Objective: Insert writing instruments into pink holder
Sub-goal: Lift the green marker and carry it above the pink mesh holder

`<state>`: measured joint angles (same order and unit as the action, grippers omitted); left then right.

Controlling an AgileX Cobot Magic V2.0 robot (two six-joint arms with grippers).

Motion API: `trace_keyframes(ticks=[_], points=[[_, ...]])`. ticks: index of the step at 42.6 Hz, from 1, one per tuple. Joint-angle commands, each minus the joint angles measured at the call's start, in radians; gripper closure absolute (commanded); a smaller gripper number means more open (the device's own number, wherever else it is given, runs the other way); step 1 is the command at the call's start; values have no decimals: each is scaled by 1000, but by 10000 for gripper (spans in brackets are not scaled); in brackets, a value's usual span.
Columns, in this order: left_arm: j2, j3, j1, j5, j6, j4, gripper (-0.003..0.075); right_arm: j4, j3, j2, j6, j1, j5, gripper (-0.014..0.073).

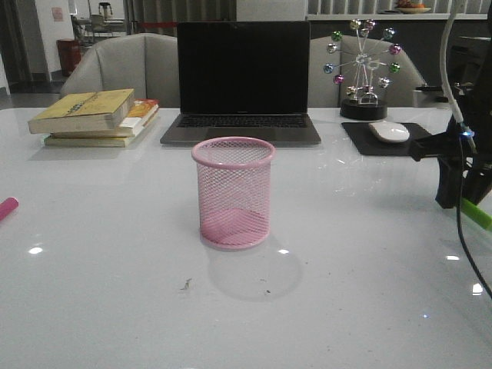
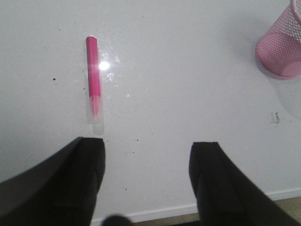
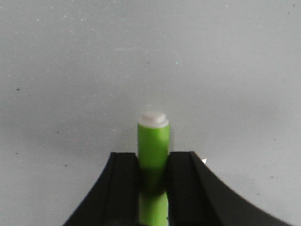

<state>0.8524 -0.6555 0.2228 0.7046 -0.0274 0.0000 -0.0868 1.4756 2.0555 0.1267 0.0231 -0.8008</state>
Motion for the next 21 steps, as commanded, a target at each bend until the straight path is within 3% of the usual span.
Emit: trace_keyframes(ticks=[1, 10, 21], points=[[-2, -29, 7, -63, -1, 0, 267, -39, 22, -122, 12, 0, 21, 419], [-2, -29, 7, -63, -1, 0, 267, -109, -60, -325, 12, -61, 185, 419], [-2, -29, 7, -71, -1, 0, 267, -184, -276, -566, 12, -294, 542, 419]])
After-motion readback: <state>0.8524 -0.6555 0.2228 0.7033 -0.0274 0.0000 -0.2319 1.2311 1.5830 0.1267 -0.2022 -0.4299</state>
